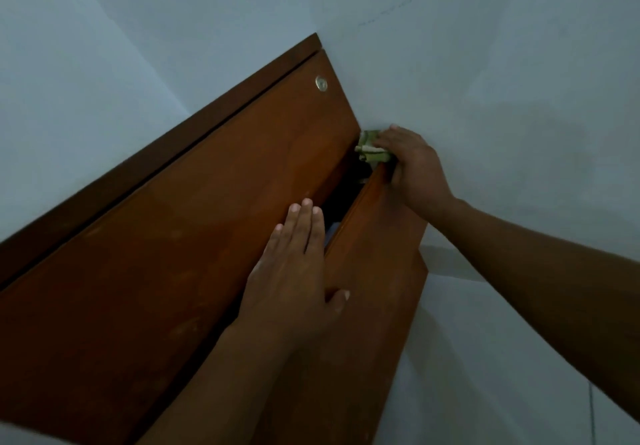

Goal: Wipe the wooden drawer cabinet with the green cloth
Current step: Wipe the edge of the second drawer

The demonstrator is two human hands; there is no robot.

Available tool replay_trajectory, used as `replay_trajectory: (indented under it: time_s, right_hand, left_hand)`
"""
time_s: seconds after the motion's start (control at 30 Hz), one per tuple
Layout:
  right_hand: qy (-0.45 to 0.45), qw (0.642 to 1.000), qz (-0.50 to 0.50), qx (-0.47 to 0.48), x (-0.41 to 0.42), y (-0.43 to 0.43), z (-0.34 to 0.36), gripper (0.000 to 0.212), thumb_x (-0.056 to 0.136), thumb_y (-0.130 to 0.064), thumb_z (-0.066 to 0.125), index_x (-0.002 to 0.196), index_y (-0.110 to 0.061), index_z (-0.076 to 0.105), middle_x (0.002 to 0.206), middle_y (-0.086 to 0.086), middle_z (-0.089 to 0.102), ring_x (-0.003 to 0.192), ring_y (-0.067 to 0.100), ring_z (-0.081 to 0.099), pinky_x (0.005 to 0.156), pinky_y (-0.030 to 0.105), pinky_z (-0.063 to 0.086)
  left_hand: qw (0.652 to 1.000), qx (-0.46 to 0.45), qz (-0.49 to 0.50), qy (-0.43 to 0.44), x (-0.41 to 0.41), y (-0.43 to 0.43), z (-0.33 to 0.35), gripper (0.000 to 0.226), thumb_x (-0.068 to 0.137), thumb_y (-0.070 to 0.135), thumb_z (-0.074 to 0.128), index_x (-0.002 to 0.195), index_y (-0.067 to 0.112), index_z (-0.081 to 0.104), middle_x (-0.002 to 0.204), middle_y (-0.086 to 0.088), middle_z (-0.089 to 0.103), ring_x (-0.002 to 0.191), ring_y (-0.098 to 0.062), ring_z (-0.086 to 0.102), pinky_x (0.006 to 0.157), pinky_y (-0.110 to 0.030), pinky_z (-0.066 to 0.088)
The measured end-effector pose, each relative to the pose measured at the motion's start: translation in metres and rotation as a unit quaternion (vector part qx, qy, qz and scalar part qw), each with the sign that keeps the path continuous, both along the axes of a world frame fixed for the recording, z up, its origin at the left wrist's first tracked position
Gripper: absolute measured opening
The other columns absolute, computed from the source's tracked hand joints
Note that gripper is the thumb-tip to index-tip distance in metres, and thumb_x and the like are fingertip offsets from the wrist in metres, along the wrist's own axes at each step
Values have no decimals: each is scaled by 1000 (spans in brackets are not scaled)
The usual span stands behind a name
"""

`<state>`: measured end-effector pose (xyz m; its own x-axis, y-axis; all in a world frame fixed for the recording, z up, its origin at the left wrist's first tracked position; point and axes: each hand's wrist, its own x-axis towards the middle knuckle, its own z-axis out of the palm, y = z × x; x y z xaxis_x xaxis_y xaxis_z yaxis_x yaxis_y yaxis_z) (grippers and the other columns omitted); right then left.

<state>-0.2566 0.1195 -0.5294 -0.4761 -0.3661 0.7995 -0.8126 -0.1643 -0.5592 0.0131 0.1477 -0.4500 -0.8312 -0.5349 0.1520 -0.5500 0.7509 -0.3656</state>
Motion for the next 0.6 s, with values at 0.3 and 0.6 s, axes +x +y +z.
replay_trajectory:
  time_s: [0.3,0.6]
  right_hand:
    - [-443,893,-74,-12,103,46,-16,41,92,-2,48,128,-13,62,110,10,69,99,30,64,85,35,53]
    - [-431,901,45,-16,215,73,-16,54,89,-10,51,143,-16,48,132,7,56,116,24,56,100,43,48]
  left_hand:
    - [998,-56,16,11,44,23,1,73,103,54,12,157,8,-4,166,-12,-6,153,-23,-9,125,-41,-1]
    - [980,-188,16,-58,121,34,9,71,102,51,21,152,3,32,162,-17,23,152,-29,15,123,-53,8]
